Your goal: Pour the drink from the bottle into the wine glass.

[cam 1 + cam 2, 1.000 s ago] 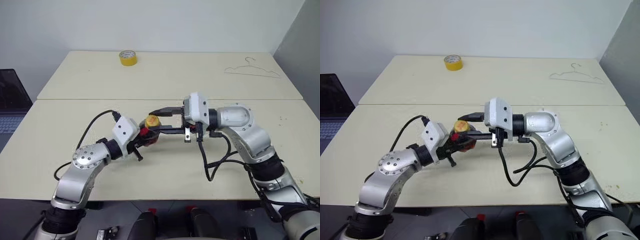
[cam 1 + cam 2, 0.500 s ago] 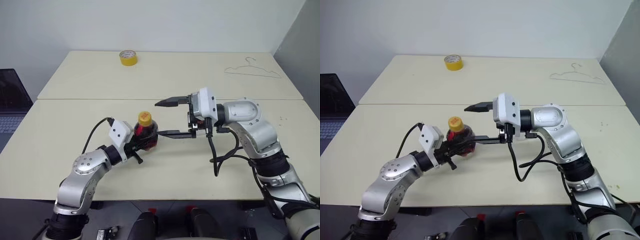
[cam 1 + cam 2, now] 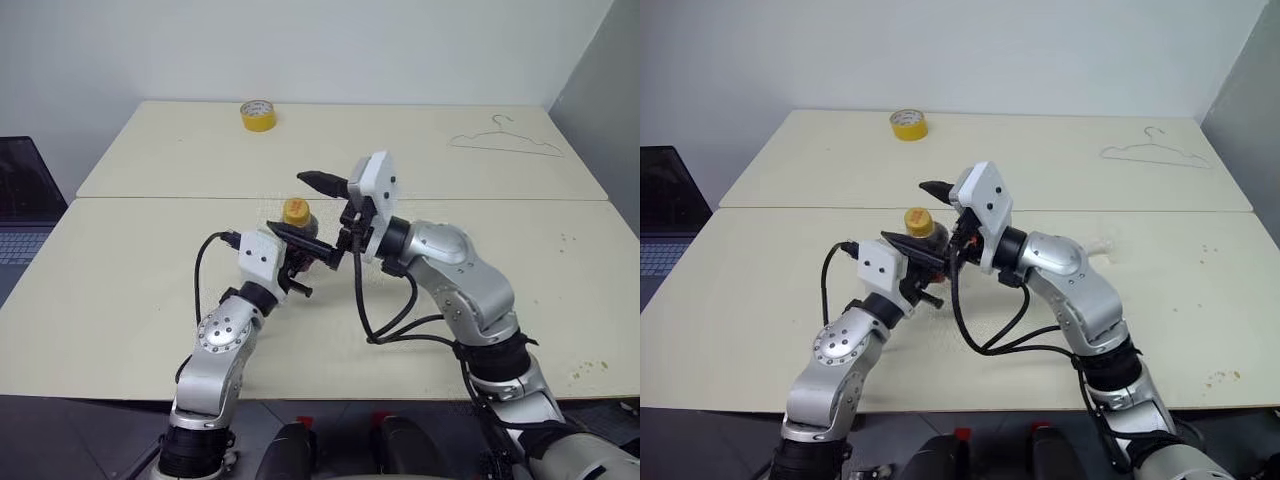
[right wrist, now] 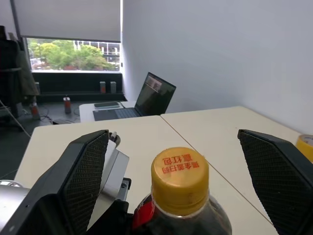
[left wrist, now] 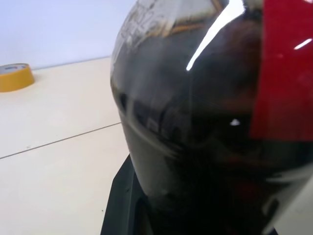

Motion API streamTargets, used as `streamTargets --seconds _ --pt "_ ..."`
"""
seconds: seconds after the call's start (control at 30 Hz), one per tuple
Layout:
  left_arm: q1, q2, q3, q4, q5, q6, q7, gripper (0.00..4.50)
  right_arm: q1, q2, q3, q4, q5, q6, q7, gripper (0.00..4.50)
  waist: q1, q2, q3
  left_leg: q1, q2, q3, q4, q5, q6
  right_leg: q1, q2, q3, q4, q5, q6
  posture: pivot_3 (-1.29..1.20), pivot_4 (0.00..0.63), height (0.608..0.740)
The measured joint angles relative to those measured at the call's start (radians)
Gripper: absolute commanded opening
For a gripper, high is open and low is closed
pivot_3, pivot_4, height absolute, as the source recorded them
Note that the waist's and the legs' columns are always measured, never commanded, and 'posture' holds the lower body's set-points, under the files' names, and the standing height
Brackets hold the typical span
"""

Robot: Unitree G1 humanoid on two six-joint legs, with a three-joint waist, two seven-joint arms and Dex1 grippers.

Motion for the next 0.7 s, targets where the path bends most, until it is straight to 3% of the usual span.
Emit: streamTargets --seconds 0.7 --pt "-0.011 -0.004 -0.003 0.003 0.015 -0.004 0.02 0.59 -0.012 0.024 -0.05 0.036 -0.003 -0.014 -0.056 4.5 -0.001 0.0 0.0 0.0 0.0 0.0 0.0 0.001 -0.002 0.0 0.0 0.0 0.0 0.0 0.0 0.0 0.15 0.74"
